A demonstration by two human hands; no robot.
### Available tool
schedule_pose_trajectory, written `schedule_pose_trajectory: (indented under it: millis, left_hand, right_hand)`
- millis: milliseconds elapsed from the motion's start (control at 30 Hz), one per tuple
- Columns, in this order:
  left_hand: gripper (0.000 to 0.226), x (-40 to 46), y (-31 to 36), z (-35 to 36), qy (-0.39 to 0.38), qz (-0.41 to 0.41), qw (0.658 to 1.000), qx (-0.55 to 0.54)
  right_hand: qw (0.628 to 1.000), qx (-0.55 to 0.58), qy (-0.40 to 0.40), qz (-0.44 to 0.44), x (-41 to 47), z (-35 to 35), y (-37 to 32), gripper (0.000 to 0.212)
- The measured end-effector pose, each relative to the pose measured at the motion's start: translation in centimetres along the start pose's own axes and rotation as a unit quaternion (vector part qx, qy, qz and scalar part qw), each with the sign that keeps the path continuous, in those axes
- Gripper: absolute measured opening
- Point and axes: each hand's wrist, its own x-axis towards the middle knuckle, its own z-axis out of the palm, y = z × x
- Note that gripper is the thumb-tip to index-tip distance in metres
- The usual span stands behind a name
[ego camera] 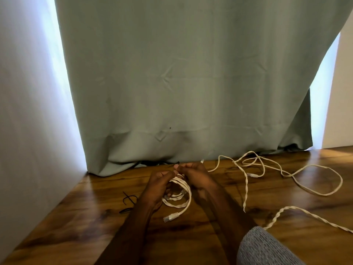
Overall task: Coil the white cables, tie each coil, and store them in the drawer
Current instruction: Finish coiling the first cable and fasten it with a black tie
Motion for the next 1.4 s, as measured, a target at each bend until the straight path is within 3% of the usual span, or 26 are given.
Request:
schedule_pose_trajectory:
  millis: [133, 267, 333, 400, 467, 533, 600, 733, 767, 867, 933, 1000, 1100, 1167, 1267, 1400]
  left_hand:
    - [0.046, 0.1, -0.1, 0.1, -0.004, -0.016, 1.000, 0.018]
    - [0.028, 0.4, 0.0, 0.0, 0.053, -0.057, 0.996, -0.035]
    - [0.017, 0.8, -0.1, -0.5, 0.091, -0.095, 0.987, -0.090]
    - [0.017, 1.2, -0.4, -1.1, 0.114, -0.126, 0.976, -0.135]
    - [0.025, 1.5, -0.8, -1.4, 0.105, -0.155, 0.967, -0.174]
    - [0.042, 1.8, -1.0, -1.5, 0.090, -0.184, 0.960, -0.193]
    - [0.049, 2.1, -1.2, -1.6, 0.098, -0.194, 0.955, -0.200]
    - [0.040, 2.6, -1.6, -1.5, 0.095, -0.218, 0.945, -0.224]
    - [0.033, 2.8, -1.7, -1.5, 0.112, -0.215, 0.947, -0.209]
    - [0.019, 3.2, -1.6, -1.7, 0.169, -0.197, 0.951, -0.168]
    - [0.028, 3.1, -1.3, -1.9, 0.143, -0.205, 0.948, -0.196]
    - [0.049, 2.9, -1.2, -2.2, 0.099, -0.216, 0.943, -0.232]
    - [0.057, 2.8, -1.3, -2.2, 0.055, -0.205, 0.949, -0.234]
    - [0.052, 2.6, -1.3, -2.0, 0.079, -0.196, 0.950, -0.231]
    - [0.023, 2.1, -0.8, -1.6, 0.110, -0.169, 0.956, -0.211]
    - [0.024, 1.8, -0.7, -0.9, 0.158, -0.087, 0.967, -0.179]
  right_hand:
    - [0.989, -0.068, 0.103, -0.084, 1.0, -0.3, -0.4, 0.015]
    - [0.942, -0.235, 0.147, -0.191, 0.9, -0.9, -0.6, 0.022]
    - [0.930, -0.243, 0.116, -0.248, 0.1, -0.6, -0.5, 0.017]
    - [0.910, -0.297, 0.009, -0.289, -0.7, -0.2, -0.2, 0.015]
    - [0.854, -0.447, -0.045, -0.261, -1.2, 0.1, -0.1, 0.007]
    - [0.755, -0.626, -0.011, -0.194, -1.7, 0.4, -0.3, 0.019]
    - [0.717, -0.683, 0.041, -0.136, -2.3, 1.0, -0.4, 0.036]
    - [0.755, -0.644, 0.085, -0.093, -2.2, 1.9, 0.0, 0.077]
    - [0.748, -0.651, 0.087, -0.094, -2.3, 2.0, 0.0, 0.081]
    - [0.674, -0.712, 0.065, -0.188, -2.4, 1.9, -0.2, 0.042]
    - [0.650, -0.728, 0.043, -0.213, -2.2, 1.8, -0.1, 0.031]
    - [0.650, -0.733, 0.034, -0.197, -1.8, 2.0, 0.3, 0.029]
    - [0.647, -0.738, 0.031, -0.190, -1.6, 2.2, 0.5, 0.028]
    - [0.661, -0.720, 0.029, -0.211, -1.6, 1.9, 0.5, 0.024]
    - [0.673, -0.676, 0.034, -0.297, -1.5, 1.2, 0.8, 0.021]
    - [0.704, -0.601, 0.048, -0.376, -1.1, 0.6, 1.4, 0.028]
